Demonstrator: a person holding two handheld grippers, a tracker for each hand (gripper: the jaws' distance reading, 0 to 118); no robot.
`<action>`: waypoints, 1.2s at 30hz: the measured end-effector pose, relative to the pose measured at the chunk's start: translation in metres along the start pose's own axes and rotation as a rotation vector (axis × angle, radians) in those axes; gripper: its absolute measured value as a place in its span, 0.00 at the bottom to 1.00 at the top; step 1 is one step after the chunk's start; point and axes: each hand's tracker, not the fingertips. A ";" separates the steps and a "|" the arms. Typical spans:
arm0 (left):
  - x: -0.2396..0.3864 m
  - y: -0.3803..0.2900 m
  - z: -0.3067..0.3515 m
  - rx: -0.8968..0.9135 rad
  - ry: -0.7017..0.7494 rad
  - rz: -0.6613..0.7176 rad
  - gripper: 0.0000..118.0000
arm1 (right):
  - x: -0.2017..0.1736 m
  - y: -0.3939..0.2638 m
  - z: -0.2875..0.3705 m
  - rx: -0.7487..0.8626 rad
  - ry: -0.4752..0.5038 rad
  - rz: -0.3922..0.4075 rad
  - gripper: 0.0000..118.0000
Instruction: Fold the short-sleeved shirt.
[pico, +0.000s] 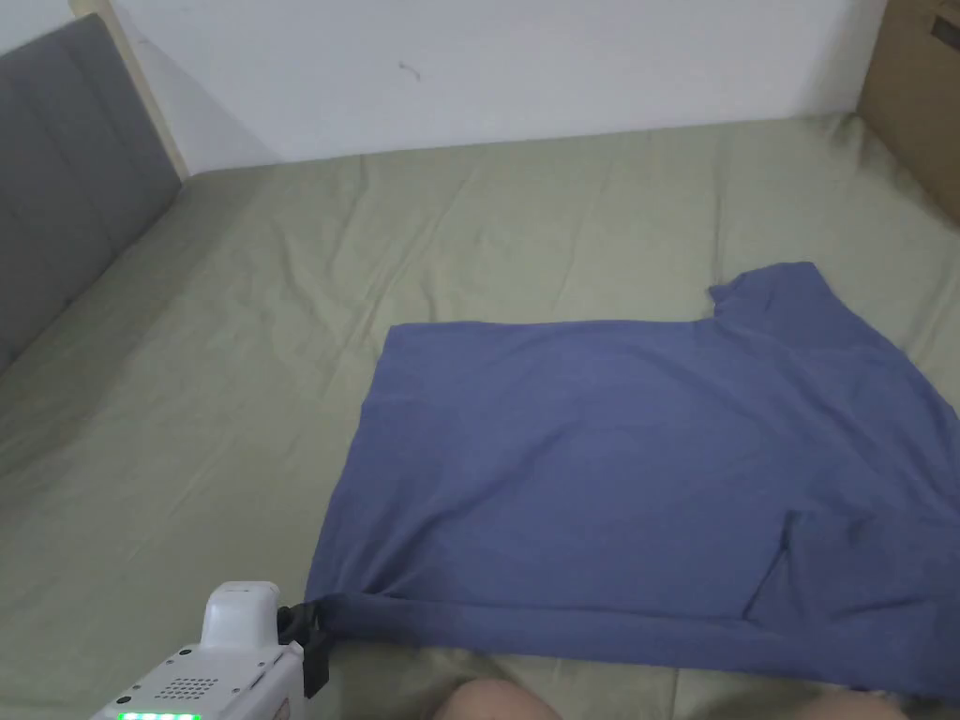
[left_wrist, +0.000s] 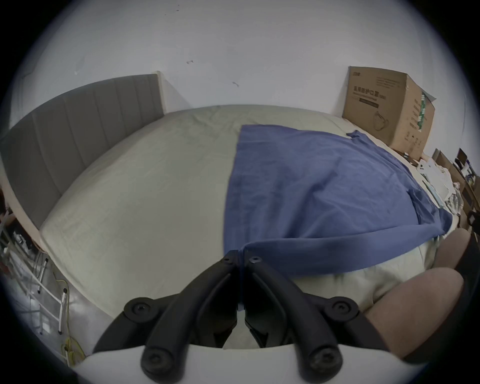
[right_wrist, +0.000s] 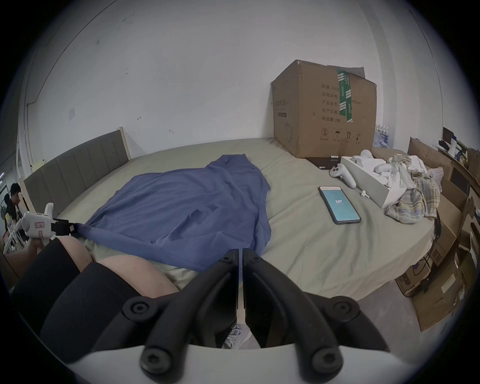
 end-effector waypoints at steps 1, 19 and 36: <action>0.002 -0.001 0.001 0.001 0.003 -0.010 0.03 | -0.002 0.000 0.000 -0.004 0.002 0.007 0.03; -0.004 0.000 0.014 0.053 -0.001 0.044 0.03 | 0.003 -0.011 -0.096 -0.183 0.011 0.105 0.12; -0.004 0.110 0.012 -0.001 -0.033 -0.019 0.03 | 0.021 0.102 -0.116 -0.315 0.090 0.070 0.02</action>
